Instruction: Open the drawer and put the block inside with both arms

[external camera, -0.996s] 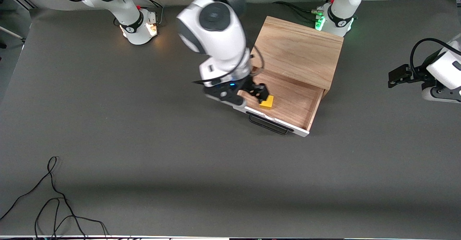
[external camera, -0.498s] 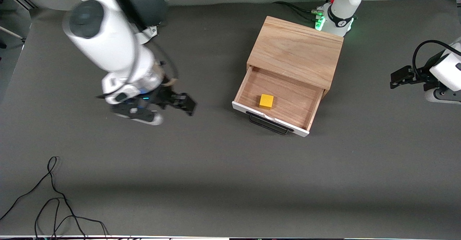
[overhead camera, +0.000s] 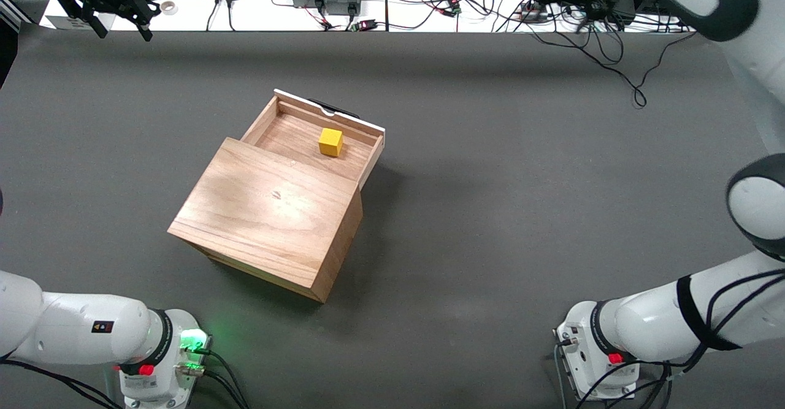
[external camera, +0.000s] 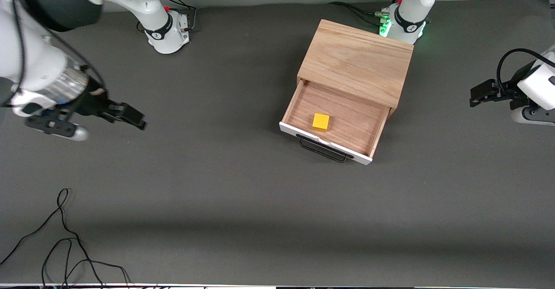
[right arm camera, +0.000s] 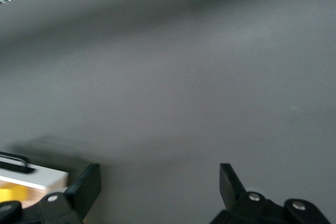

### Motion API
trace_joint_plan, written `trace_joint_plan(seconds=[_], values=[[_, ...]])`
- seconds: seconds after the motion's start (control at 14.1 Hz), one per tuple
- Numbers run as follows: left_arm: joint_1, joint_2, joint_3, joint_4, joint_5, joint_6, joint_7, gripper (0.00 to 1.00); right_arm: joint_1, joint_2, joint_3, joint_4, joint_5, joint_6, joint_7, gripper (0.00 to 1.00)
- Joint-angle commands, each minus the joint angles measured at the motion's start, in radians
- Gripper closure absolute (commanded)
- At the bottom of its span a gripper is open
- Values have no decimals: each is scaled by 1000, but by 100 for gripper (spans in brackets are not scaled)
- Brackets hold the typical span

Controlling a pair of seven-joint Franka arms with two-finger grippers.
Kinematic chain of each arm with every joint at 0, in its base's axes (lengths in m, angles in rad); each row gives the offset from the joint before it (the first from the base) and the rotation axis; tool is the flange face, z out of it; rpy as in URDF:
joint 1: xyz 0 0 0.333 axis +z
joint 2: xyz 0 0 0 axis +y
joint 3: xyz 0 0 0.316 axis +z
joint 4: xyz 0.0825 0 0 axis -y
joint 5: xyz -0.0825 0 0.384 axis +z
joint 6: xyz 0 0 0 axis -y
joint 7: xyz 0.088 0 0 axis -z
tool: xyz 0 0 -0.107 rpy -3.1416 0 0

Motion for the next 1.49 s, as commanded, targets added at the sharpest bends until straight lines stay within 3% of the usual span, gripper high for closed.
trace_joint_plan(seconds=[0.0,0.21,0.43,1.28,1.42], values=[[3,3,0,12,-11,-6,18,0,-135,-106,47,-130,-34,21,-145,0],[2,4,0,14,-11,-6,18,0,-248,-135,79,-152,-40,0,-300,0],[2,3,-1,14,-11,-8,16,0,-350,-130,199,-150,-96,-25,-311,0],[-1,-3,-6,18,2,-11,6,0,-347,-74,198,-89,-81,-48,-411,0],[-4,-3,-6,18,2,-12,4,0,-289,-72,167,-89,-83,-48,-397,0]])
